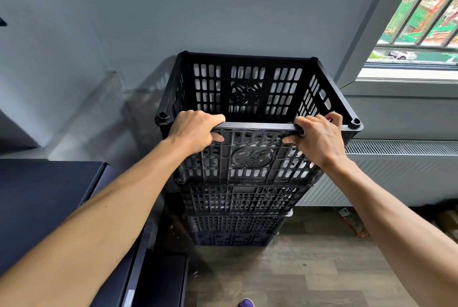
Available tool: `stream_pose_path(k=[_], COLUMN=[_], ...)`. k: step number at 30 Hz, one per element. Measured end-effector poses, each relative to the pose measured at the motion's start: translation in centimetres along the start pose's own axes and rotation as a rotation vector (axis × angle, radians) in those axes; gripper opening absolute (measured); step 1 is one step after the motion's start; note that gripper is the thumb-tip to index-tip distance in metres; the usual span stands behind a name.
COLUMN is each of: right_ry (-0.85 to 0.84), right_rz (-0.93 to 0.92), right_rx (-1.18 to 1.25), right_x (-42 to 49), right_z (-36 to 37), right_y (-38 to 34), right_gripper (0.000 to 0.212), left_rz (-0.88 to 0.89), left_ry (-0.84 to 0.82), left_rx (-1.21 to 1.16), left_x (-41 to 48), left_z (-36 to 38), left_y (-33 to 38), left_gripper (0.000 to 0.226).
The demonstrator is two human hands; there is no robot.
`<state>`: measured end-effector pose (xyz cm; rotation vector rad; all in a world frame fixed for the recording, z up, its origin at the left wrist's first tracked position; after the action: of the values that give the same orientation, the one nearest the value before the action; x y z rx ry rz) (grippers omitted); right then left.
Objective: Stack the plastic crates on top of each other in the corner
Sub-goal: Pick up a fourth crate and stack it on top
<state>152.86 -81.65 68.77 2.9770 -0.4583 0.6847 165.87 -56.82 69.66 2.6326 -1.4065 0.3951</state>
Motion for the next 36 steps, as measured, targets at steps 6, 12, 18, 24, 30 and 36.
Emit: stream_pose_path(k=[6, 12, 18, 24, 30, 36], right_ry=[-0.015, -0.034, -0.054, -0.067, -0.066, -0.077], right_rz=[0.011, 0.007, 0.017, 0.008, -0.002, -0.010], right_rx=[0.011, 0.015, 0.045, 0.030, 0.035, 0.025], right_x=[0.7, 0.5, 0.1, -0.3, -0.1, 0.2], right_z=[0.0, 0.2, -0.1, -0.2, -0.4, -0.3], right_y=[0.5, 0.5, 0.1, 0.0, -0.2, 0.0], right_gripper=[0.040, 0.045, 0.039, 0.039, 0.041, 0.040], left_rz=[0.001, -0.010, -0.016, -0.024, -0.008, -0.005], left_ry=[-0.003, -0.034, -0.058, -0.073, -0.076, -0.042], left_rx=[0.008, -0.004, -0.037, -0.057, -0.046, -0.027], left_x=[0.8, 0.6, 0.3, -0.2, -0.4, -0.2], left_z=[-0.1, 0.2, -0.1, -0.2, -0.2, -0.4], left_y=[0.2, 0.1, 0.1, 0.3, 0.2, 0.3], left_gripper=[0.035, 0.033, 0.029, 0.027, 0.029, 0.024])
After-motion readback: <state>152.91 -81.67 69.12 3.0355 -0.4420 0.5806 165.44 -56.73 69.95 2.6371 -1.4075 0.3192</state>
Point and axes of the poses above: each hand's wrist, its own x-axis towards the middle knuckle, its own z-axis out of the palm, y = z × x, the point moved 5 cm from there along x, towards the middle knuckle, and after that the axes turned 5 degrees about z, right-handed, at the moved point
